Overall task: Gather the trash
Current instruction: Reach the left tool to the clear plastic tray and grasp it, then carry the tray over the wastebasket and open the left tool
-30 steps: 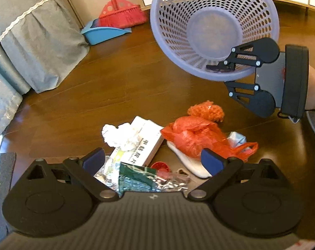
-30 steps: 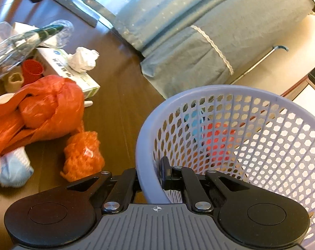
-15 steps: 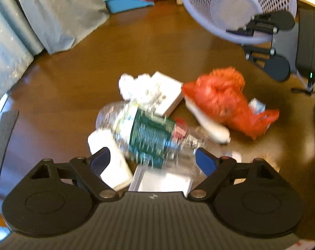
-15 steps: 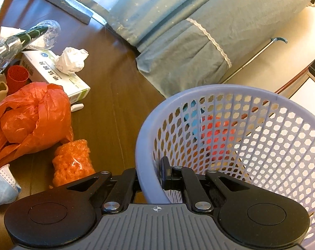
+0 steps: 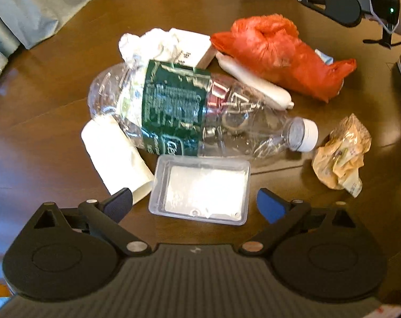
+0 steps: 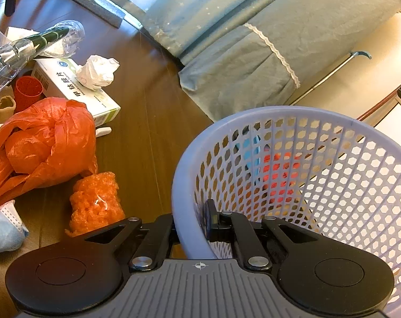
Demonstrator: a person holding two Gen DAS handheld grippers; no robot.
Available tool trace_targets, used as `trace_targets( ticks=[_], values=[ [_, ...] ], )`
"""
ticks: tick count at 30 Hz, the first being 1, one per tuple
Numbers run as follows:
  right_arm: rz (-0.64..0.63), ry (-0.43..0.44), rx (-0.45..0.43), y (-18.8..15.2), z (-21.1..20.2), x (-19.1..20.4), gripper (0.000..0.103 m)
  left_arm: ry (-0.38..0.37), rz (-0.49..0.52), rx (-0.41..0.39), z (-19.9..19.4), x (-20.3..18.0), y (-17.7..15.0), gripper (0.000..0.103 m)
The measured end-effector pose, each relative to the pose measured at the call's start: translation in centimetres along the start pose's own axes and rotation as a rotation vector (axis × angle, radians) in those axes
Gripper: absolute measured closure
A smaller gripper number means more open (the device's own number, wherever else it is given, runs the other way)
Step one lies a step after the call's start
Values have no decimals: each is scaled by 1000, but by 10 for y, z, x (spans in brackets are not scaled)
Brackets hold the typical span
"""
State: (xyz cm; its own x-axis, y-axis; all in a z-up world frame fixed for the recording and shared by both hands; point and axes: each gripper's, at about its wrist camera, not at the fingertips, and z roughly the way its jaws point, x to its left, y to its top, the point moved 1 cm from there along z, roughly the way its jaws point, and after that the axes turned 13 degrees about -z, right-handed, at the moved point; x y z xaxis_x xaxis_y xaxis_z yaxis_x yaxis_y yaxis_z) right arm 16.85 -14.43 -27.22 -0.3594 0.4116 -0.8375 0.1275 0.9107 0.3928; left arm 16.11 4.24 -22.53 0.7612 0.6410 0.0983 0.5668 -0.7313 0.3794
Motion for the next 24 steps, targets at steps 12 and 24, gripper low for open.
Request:
trace_targets(
  ticks=[12,24],
  values=[
    [-18,8,3,-2,-1,2,100,-13,0,3,12,3,-3,10],
    [-18,9,3,-2,-1,1,100,13,-12,15,14,4,-2,18]
  ],
)
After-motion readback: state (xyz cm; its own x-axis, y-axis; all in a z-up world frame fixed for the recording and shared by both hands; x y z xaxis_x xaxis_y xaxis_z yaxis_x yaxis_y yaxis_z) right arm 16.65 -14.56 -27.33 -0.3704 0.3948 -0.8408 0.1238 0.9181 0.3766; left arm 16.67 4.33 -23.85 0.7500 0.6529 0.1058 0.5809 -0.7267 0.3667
